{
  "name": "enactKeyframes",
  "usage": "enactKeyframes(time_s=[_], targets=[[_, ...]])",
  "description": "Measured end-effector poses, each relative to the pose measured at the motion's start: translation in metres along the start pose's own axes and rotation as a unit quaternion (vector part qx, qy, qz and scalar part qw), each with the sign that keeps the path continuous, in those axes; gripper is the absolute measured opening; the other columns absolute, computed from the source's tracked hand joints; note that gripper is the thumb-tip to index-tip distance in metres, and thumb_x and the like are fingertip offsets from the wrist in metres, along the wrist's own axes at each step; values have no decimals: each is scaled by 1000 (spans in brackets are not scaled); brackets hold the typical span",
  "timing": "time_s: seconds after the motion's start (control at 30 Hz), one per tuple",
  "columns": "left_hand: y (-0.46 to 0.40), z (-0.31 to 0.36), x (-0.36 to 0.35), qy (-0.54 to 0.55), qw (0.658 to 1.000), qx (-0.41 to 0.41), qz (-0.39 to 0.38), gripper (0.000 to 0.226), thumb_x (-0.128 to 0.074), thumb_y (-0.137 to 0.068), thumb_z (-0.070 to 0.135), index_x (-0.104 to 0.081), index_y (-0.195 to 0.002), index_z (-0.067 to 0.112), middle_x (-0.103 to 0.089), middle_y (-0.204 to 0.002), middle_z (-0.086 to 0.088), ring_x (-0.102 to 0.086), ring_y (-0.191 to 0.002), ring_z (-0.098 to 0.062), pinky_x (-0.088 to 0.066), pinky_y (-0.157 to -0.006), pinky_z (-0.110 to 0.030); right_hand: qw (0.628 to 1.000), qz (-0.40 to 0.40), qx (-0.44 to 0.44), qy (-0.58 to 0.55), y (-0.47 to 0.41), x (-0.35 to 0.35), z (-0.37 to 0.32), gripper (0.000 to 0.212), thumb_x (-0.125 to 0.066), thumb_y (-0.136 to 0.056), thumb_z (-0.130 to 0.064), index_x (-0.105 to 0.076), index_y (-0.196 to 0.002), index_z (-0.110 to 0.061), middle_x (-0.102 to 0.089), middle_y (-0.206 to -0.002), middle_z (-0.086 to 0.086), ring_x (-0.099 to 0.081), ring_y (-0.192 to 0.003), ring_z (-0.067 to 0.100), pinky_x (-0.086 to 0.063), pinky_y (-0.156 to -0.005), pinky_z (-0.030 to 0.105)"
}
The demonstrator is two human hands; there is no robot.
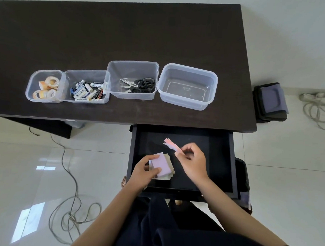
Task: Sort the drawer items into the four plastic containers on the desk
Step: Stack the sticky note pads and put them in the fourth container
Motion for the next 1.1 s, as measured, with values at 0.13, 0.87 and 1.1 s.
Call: enactKeyframes(time_s=[0.13, 0.87, 1.1], targets=[[2, 1, -4, 20, 1000, -15, -7, 37, -63, -85, 2, -59, -106, 33, -54, -116, -4, -60, -98, -24, -53, -62, -18, 999, -28, 28, -33, 10, 9, -15, 13, -69, -81, -10, -59, -79, -18, -67, -87, 5, -66, -78, 21, -53, -65, 23], [15, 5, -32, 32, 998, -58, -25, 37, -66, -83, 0, -60, -110, 24, -63, -105, 1, -63, -92, -15, -53, -62, -15, 985, -133, -28, 104, 15, 8, -8, 18, -70, -81, -24, -67, -98, -27, -56, -111, -2, -56, -102, 17, -56, -77, 29], [15, 5, -32, 30, 997, -61, -32, 40, -66, -83, -1, -60, -106, 31, -61, -110, 2, -62, -98, -15, -56, -68, -19, 982, -159, 11, 101, 13, 15, -11, 17, -74, -74, -21, -63, -87, -25, -61, -101, -4, -56, -95, 11, -49, -71, 22]])
Point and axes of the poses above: each hand's wrist, its own y-axis away from the middle knuckle, its own x-axis out of the back of the hand, z = x × y, the point moved 3 cm from there along -y, towards the middle knuckle
